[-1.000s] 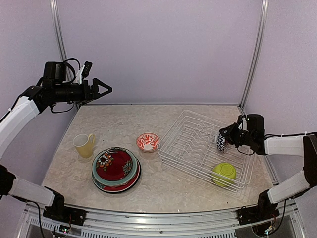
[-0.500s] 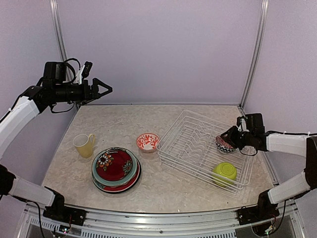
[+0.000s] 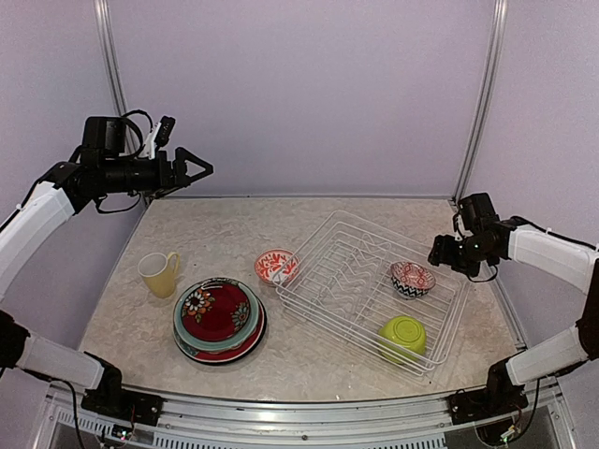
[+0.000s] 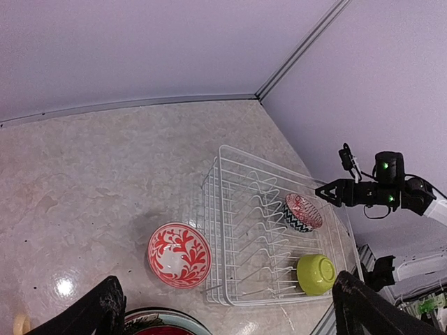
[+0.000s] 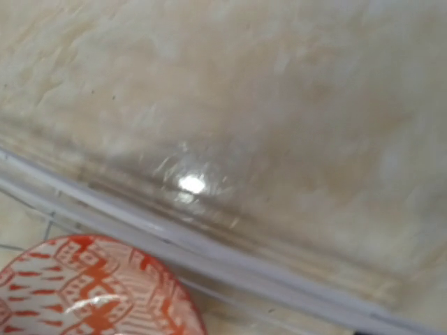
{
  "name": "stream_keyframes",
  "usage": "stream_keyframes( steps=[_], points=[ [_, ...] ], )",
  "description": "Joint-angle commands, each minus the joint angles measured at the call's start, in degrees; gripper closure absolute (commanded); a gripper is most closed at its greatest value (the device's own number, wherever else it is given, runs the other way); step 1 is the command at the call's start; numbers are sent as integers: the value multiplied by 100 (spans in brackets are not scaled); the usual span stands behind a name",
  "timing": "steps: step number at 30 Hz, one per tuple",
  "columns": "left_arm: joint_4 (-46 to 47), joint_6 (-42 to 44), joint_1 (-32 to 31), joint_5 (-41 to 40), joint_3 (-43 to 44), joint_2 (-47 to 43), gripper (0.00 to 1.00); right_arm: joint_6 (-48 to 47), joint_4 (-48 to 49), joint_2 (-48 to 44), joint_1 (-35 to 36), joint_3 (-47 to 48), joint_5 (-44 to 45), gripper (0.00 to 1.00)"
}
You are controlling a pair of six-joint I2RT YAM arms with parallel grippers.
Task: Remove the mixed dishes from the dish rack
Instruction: Grab the bowl from the dish rack.
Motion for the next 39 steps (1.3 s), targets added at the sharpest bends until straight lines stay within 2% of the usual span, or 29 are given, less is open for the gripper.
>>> stream_keyframes(
  steps=[1, 14, 21, 28, 34, 39],
  points=[
    [-22, -18, -47, 103, 97, 15, 1, -294, -447, 66, 138, 207, 244, 20],
    [-21, -27, -56, 125, 89, 39, 1, -395, -838, 282, 152, 348, 983, 10],
    [-22, -18, -56, 102, 89, 18, 1, -503, -589, 657, -140, 340, 1088, 6],
    [-30, -9, -59, 86, 89, 40, 1, -228, -1163, 972, -312, 669, 2261, 1],
    [-21, -25, -77, 120, 88, 85, 1, -566, -1161, 896, -398, 666, 2060, 0],
    [-19, -35, -71, 122, 97, 145, 1, -684, -1506, 381, -169, 879, 1955, 0]
  ],
)
